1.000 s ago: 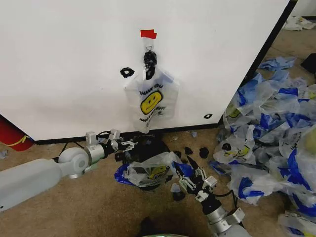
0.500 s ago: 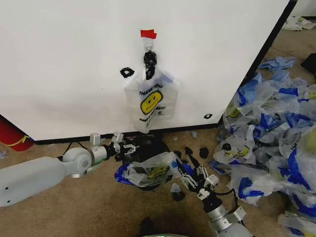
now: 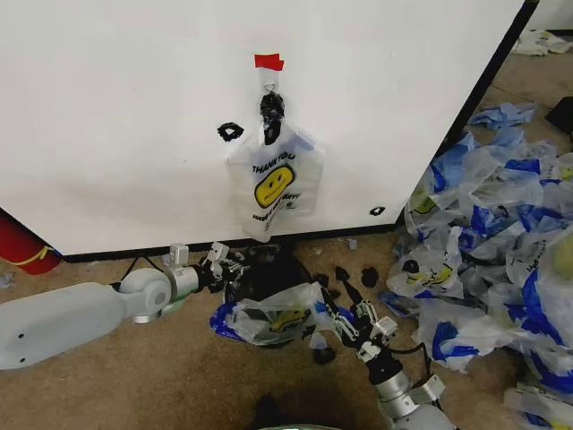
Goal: Pick up the garbage bag from the wall and place it over the trash bin.
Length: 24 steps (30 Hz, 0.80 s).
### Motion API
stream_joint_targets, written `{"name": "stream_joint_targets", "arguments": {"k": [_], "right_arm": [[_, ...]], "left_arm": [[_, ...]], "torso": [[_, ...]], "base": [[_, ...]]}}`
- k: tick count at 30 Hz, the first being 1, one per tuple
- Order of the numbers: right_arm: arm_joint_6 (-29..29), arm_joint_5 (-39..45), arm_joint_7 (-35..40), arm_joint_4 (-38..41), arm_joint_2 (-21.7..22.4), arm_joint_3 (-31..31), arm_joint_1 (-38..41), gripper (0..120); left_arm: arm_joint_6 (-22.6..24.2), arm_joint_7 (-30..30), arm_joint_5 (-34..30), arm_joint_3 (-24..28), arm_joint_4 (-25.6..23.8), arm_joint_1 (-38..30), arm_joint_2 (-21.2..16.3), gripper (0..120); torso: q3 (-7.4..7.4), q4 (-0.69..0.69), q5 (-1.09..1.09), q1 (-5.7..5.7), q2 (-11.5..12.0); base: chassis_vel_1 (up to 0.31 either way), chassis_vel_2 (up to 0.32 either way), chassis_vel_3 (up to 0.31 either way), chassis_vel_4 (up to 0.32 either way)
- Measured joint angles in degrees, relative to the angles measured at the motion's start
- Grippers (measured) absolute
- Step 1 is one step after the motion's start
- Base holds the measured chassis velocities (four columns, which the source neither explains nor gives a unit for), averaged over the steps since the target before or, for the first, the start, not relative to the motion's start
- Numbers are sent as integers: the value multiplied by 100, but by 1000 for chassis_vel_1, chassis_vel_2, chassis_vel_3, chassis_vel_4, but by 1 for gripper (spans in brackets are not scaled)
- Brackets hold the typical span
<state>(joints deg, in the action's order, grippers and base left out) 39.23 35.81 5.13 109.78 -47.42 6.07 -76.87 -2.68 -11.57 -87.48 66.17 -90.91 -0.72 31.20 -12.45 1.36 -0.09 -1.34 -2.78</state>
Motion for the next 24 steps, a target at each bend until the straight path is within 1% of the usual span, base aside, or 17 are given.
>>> {"name": "stream_joint_targets", "arguments": {"k": [4, 6, 9, 10, 12, 14, 15, 16, 17, 19, 21, 22, 23, 24], "right_arm": [[1, 0, -2, -2, -2, 1, 5, 54], [1, 0, -2, 6, -3, 5, 10, 52], [0, -1, 2, 30, -13, 6, 23, 52], [0, -1, 2, 30, -13, 6, 23, 52], [-5, 0, 8, 42, -12, 3, 34, 51], [-12, -1, 17, 62, -10, -3, 48, 51], [-20, 0, 23, 74, -8, -4, 57, 51], [-20, 0, 23, 74, -8, -4, 57, 51], [-29, 0, 30, 85, -7, -3, 74, 51], [-48, -1, 42, 97, -6, 7, 104, 51], [-74, -1, 59, 113, 2, 23, 133, 51], [-74, -1, 59, 113, 2, 23, 133, 51], [-86, -1, 65, 119, 11, 28, 144, 51], [-94, -1, 70, 125, 19, 34, 155, 51]], "left_arm": [[-9, 203, -9, -165, -96, 83, -50, 2], [-21, 397, -33, -447, -223, 239, -132, 2], [-24, 823, -46, -1058, -543, 663, -308, 2], [-24, 823, -46, -1058, -543, 663, -308, 2], [10, 1287, -57, -1528, -847, 1042, -458, 2], [86, 1998, -42, -2137, -1206, 1585, -596, 2], [130, 2452, -35, -2539, -1405, 1944, -657, 2], [130, 2452, -35, -2539, -1405, 1944, -657, 2], [183, 2980, -35, -3063, -1656, 2432, -713, 2], [232, 3600, -49, -3756, -1973, 3141, -774, 2], [277, 4226, -74, -4482, -2314, 3923, -791, 2], [277, 4226, -74, -4482, -2314, 3923, -791, 2], [293, 4517, -112, -4860, -2465, 4282, -791, 2], [296, 4764, -141, -5139, -2589, 4521, -789, 2]], "torso": [[0, -1, 2, 0, 0], [0, 0, 4, 0, 0], [0, 0, 2, 0, 0], [0, 0, 2, 0, 0], [0, -1, 4, 0, 0], [0, -1, 2, 0, 0], [0, 0, 0, 0, 0], [0, 0, 0, 0, 0], [0, -1, 2, 0, 0], [0, -4, 5, 0, 0], [0, -2, -1, 0, 0], [0, -2, -1, 0, 0], [0, -2, -3, 0, 0], [1, -2, 1, 1, 0]], "base": [[0, 0, 0, 0], [0, 0, 0, 0], [0, 0, 0, 0], [0, 0, 0, 0], [0, 0, 0, 0], [0, 0, 0, 0], [0, 0, 0, 0], [0, 0, 0, 0], [0, 0, 0, 0], [0, 0, 0, 0], [0, 0, 0, 0], [0, 0, 0, 0], [0, 0, 0, 0], [0, 0, 0, 0]]}}
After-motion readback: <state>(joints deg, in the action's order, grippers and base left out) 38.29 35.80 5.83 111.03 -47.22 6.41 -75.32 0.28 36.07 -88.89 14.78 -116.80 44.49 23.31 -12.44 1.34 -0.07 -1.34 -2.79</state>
